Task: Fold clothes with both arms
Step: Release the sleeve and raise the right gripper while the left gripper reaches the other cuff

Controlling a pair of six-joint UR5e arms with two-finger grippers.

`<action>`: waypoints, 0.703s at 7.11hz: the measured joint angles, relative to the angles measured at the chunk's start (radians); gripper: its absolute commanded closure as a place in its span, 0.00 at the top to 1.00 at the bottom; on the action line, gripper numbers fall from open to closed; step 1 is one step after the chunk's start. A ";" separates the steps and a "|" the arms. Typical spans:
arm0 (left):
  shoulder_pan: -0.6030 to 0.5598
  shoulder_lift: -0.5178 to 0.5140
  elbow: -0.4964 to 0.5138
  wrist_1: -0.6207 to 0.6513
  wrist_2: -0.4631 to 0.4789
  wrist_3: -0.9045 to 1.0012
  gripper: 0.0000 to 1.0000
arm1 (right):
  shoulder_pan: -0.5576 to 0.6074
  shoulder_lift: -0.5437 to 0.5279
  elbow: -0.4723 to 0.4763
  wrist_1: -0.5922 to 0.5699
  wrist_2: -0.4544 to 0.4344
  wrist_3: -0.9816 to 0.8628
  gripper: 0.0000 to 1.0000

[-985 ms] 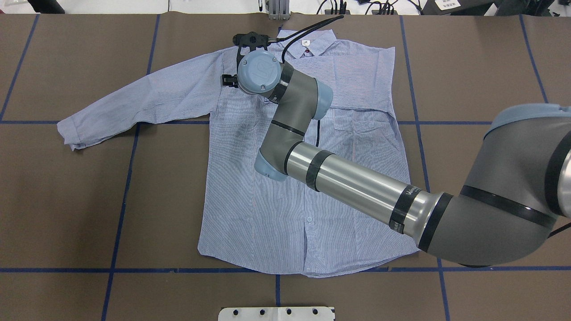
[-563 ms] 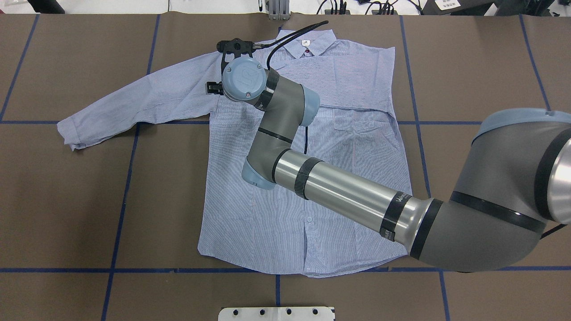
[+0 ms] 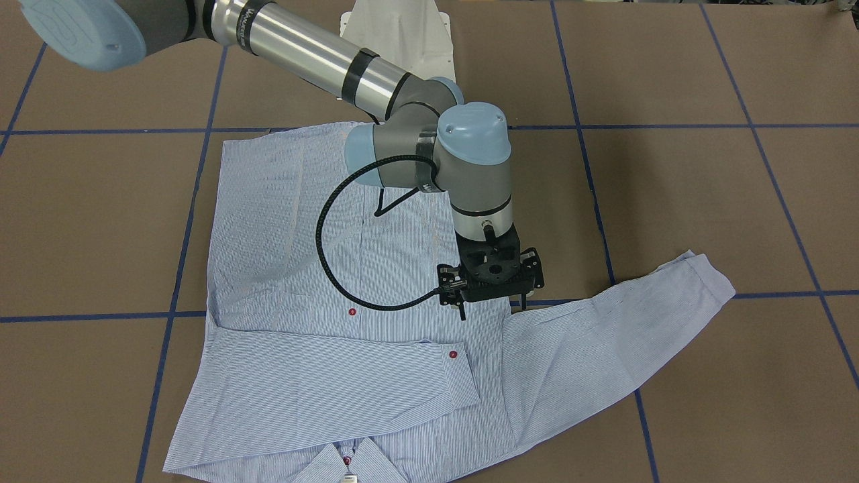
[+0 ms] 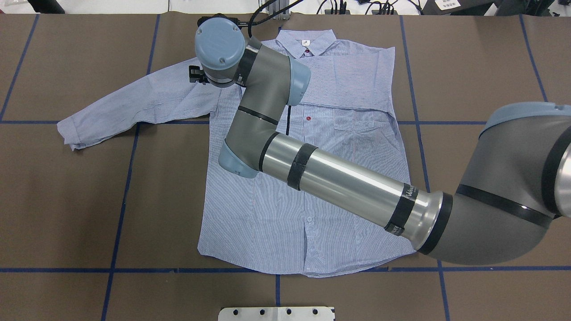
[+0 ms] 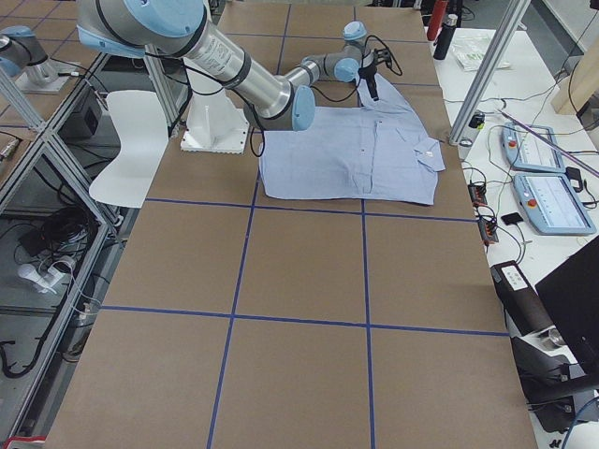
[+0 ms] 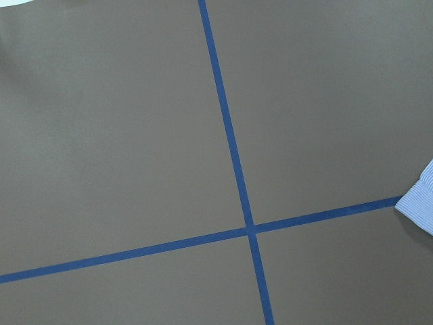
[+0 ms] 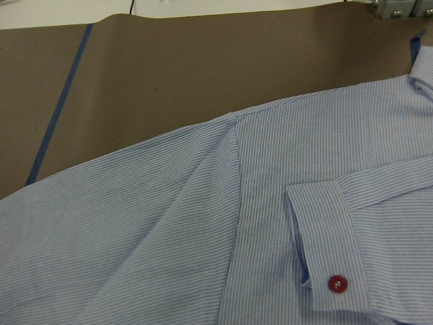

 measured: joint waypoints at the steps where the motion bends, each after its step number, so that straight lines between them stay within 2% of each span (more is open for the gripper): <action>1: 0.041 0.005 -0.002 -0.061 0.003 -0.129 0.99 | 0.033 -0.026 0.075 -0.109 0.067 -0.020 0.99; 3: 0.139 0.010 -0.010 -0.155 0.011 -0.394 0.98 | 0.097 -0.100 0.237 -0.328 0.161 -0.111 0.99; 5: 0.250 0.016 -0.044 -0.208 0.069 -0.648 0.96 | 0.161 -0.213 0.401 -0.448 0.215 -0.193 0.99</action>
